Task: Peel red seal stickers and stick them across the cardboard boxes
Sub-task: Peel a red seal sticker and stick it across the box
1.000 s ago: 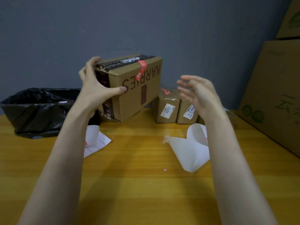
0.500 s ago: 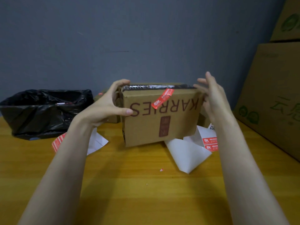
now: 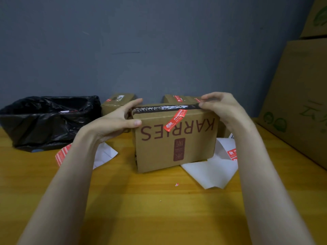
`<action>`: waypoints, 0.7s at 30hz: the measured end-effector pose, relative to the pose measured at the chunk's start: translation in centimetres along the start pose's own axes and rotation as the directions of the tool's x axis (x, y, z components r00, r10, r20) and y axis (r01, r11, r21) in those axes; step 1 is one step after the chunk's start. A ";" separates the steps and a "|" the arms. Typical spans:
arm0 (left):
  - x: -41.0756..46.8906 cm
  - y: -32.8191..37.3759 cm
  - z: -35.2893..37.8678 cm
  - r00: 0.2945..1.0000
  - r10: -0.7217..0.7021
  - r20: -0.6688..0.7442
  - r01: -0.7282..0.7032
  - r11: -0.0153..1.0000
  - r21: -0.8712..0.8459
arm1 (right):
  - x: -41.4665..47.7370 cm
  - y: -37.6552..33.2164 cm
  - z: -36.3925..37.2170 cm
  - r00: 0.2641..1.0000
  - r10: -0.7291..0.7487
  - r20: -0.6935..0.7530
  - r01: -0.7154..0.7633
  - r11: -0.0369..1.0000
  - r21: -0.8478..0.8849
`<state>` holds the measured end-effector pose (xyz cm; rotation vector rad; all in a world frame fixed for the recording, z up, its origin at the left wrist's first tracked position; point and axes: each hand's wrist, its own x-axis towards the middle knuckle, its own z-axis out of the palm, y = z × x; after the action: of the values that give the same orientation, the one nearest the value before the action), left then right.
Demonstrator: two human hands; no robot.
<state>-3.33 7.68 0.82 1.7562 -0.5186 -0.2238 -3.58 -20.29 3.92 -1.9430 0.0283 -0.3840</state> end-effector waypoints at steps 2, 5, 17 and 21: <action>0.2 0.0 -0.2 1.000 -0.015 -0.012 0.016 0.999 0.033 | 0.1 0.1 -0.1 0.999 0.011 0.030 -0.011 1.000 -0.001; 0.6 -0.3 -0.3 0.995 -0.042 -0.086 0.048 0.996 0.075 | 0.2 0.3 0.2 0.997 0.016 0.078 -0.022 0.997 0.071; 1.7 3.8 3.2 0.856 0.380 -0.351 -0.070 0.757 0.649 | 0.0 -0.1 0.2 0.986 -0.067 0.151 0.080 0.994 -0.081; 2.2 3.9 5.1 0.880 0.408 -0.242 -0.080 0.631 0.772 | -0.1 -0.4 0.1 0.985 -0.136 0.107 0.156 0.964 -0.216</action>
<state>-4.40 1.62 3.54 2.4161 -0.5898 0.6496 -3.74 -20.02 4.23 -2.1916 -0.1379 -0.4030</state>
